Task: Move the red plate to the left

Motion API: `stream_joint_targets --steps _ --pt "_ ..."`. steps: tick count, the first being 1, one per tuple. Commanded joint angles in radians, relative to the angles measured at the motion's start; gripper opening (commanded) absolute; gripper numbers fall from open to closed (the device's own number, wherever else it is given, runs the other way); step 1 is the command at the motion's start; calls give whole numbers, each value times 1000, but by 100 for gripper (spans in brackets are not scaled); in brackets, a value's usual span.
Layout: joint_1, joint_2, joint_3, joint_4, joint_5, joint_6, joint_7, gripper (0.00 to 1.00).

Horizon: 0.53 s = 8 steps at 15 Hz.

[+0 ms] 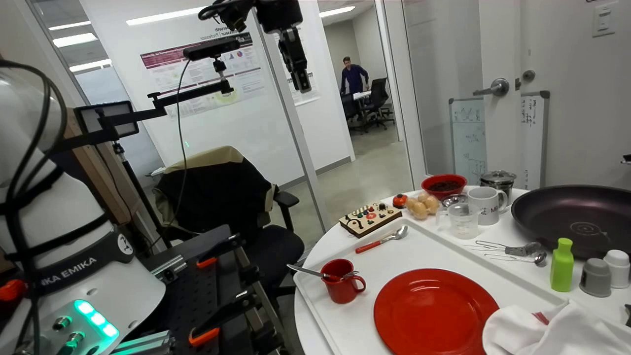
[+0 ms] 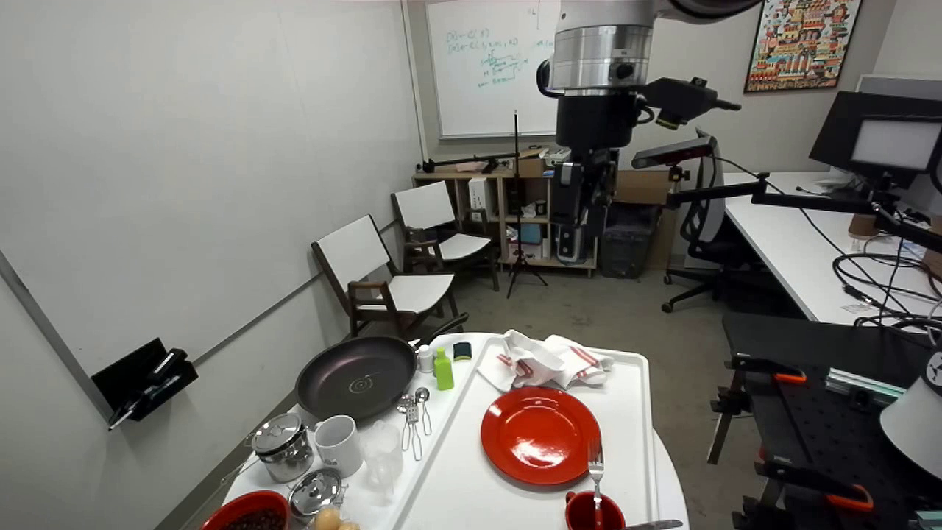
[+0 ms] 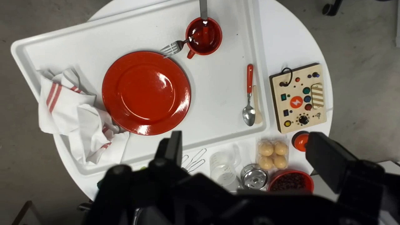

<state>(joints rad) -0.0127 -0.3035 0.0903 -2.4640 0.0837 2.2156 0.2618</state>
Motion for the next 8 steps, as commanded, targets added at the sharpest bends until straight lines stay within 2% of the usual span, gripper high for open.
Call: stream_joint_targets --steps 1,8 --pt "-26 117 -41 92 -40 19 -26 100" --pt "-52 324 -111 224 -63 54 -67 100"
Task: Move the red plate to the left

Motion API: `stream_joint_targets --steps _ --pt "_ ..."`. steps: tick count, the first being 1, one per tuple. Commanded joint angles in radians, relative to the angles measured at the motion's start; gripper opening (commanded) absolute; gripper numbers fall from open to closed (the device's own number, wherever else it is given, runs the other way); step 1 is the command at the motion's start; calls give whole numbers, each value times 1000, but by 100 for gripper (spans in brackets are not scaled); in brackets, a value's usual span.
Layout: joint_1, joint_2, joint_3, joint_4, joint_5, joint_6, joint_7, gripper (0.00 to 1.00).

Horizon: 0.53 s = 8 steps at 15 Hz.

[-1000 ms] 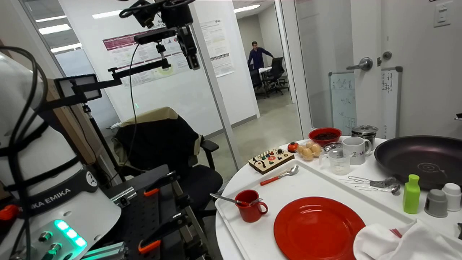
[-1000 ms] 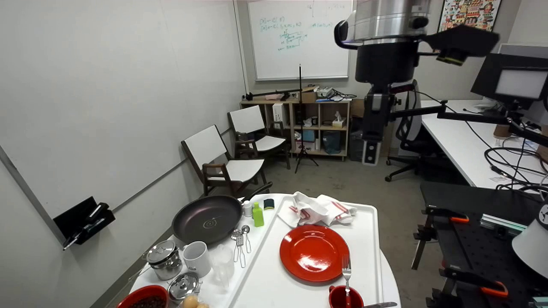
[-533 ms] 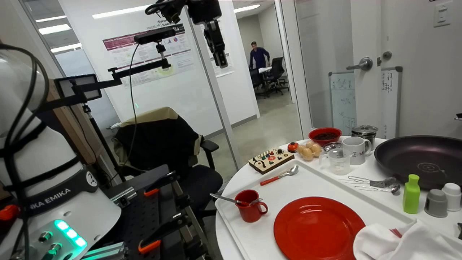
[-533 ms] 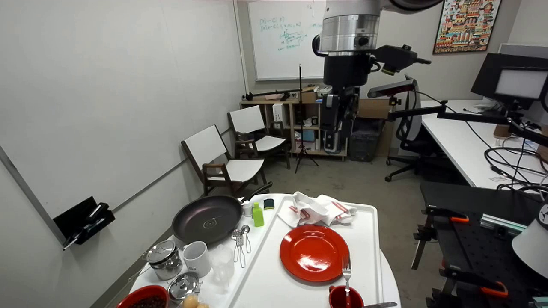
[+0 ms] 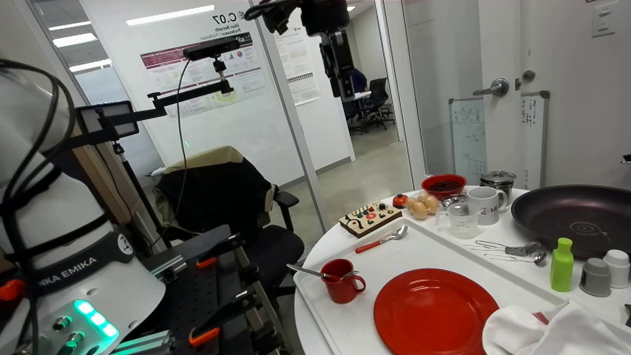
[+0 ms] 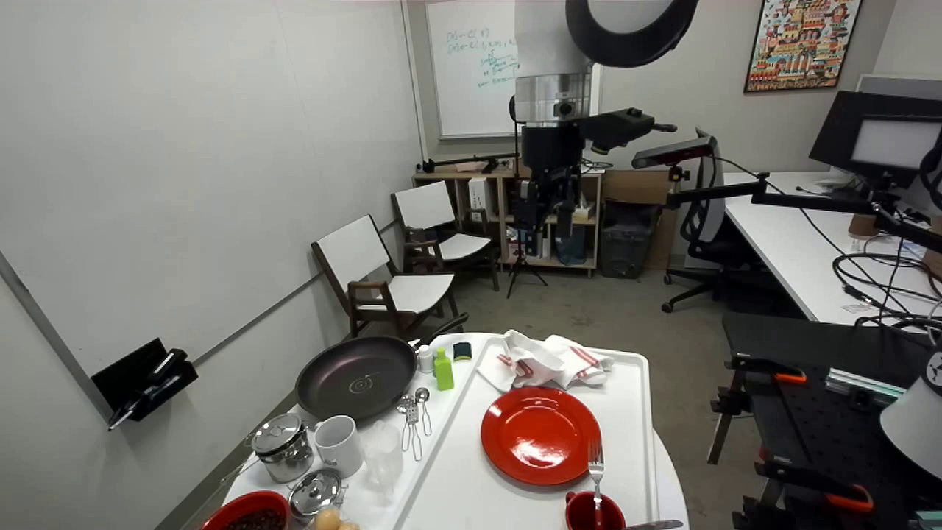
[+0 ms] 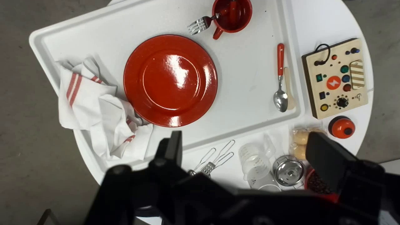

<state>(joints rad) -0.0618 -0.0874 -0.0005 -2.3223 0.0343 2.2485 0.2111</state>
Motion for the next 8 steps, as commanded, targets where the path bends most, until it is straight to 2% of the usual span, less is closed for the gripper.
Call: stream_joint_targets --steps 1,8 --pt "-4 140 -27 102 -8 28 -20 100" --pt "-6 344 -62 241 2 59 -20 100"
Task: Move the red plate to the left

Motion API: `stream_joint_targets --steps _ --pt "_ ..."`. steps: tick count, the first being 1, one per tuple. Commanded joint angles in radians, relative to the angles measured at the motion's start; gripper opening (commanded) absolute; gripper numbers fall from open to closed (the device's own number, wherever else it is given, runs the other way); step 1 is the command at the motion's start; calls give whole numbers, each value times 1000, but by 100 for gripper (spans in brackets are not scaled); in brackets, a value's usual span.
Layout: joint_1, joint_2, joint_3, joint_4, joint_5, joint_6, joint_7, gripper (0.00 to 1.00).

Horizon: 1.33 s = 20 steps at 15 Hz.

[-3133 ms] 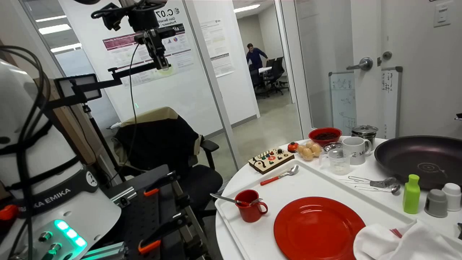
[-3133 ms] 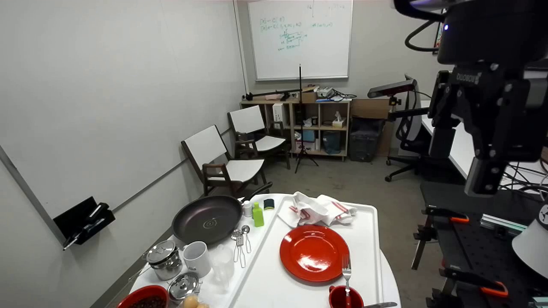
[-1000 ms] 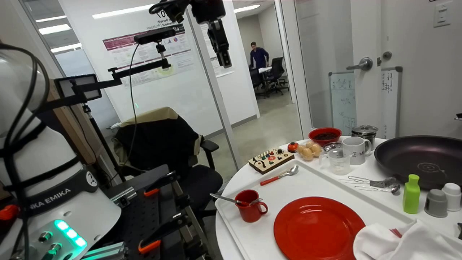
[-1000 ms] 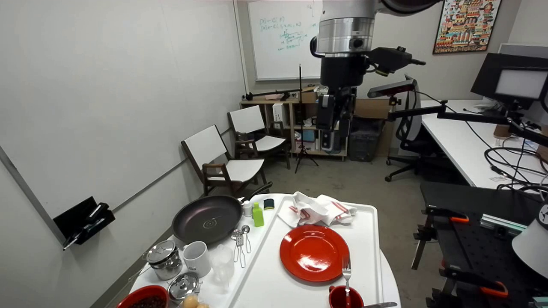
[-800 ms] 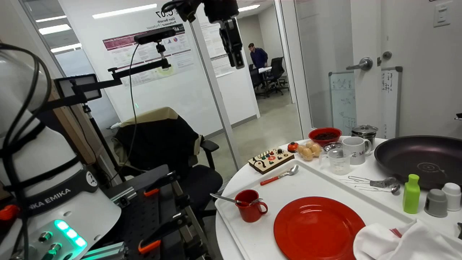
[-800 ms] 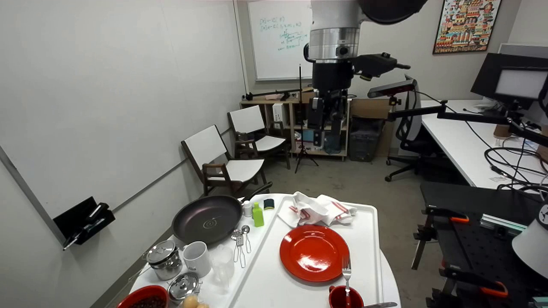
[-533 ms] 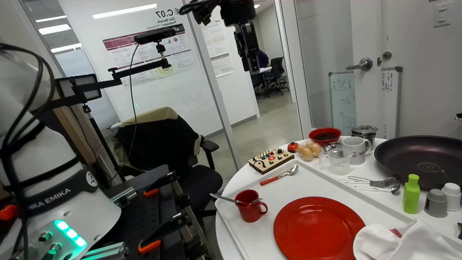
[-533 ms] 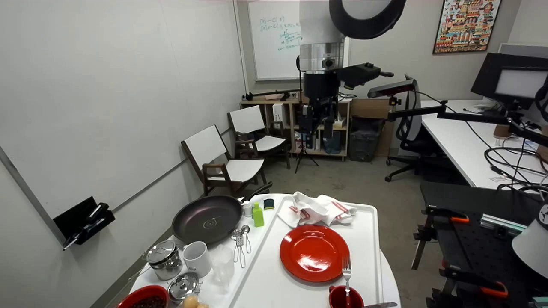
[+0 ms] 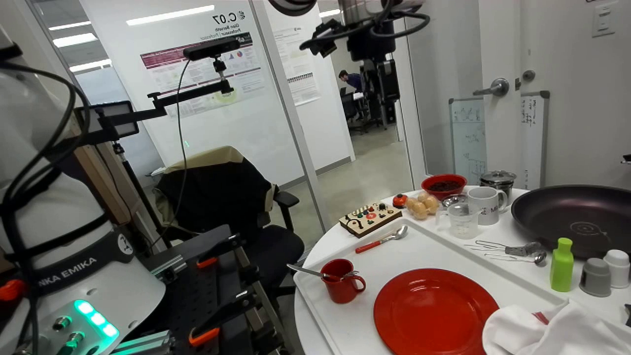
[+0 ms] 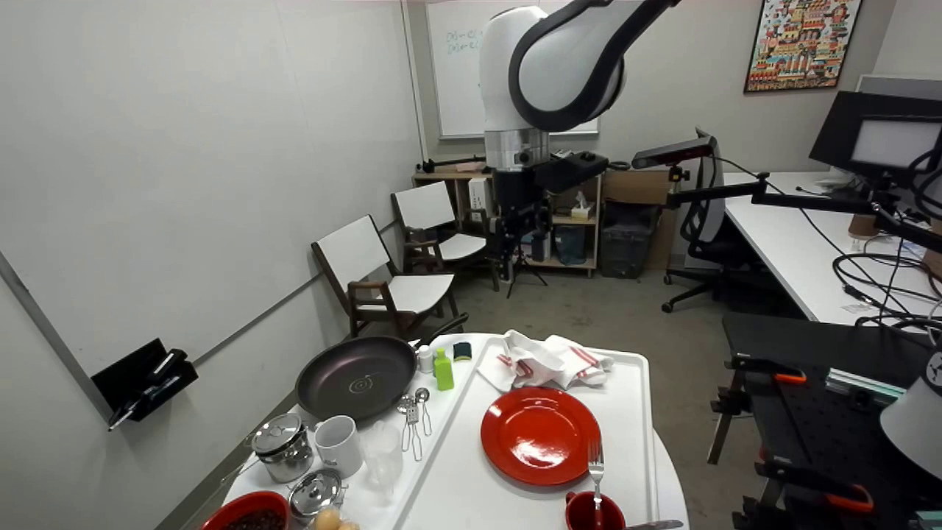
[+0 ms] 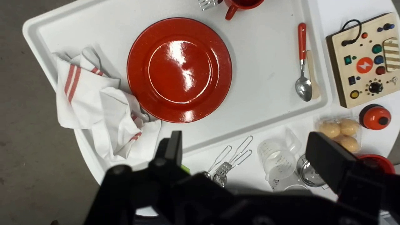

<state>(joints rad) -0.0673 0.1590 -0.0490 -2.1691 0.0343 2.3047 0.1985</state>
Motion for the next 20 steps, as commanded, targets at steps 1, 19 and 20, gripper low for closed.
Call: stream_joint_targets --steps 1,19,20 --pt "-2 126 -19 107 3 5 0 100" --pt "-20 298 -52 233 22 -2 1 100" --pt "-20 298 -52 233 22 -2 1 100"
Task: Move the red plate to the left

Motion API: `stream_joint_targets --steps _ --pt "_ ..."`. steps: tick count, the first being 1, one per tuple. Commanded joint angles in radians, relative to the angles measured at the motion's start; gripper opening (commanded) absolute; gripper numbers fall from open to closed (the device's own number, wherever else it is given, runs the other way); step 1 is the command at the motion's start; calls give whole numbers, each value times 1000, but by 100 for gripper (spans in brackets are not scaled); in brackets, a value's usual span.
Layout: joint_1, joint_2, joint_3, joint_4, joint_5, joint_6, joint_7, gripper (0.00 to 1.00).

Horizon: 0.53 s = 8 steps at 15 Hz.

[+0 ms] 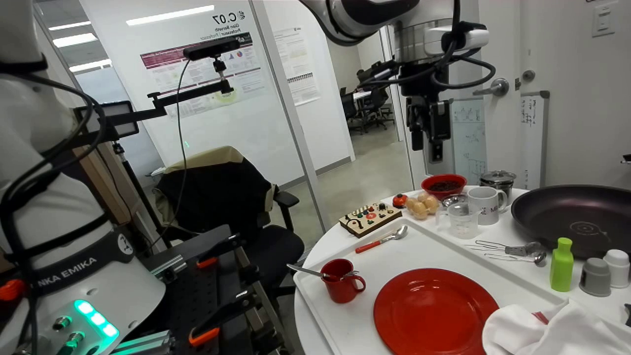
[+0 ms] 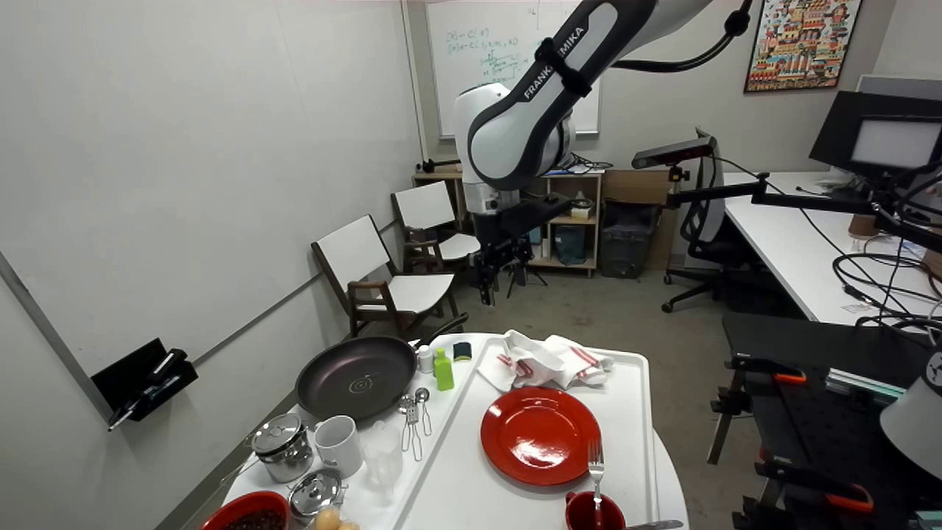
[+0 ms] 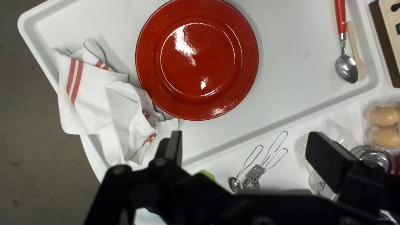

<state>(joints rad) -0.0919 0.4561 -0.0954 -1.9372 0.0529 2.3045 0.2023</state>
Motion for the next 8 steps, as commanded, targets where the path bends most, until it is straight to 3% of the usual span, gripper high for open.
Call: stream_joint_targets --steps 1,8 --pt "8 7 -4 17 4 -16 4 100" --pt "-9 75 0 44 47 -55 24 100"
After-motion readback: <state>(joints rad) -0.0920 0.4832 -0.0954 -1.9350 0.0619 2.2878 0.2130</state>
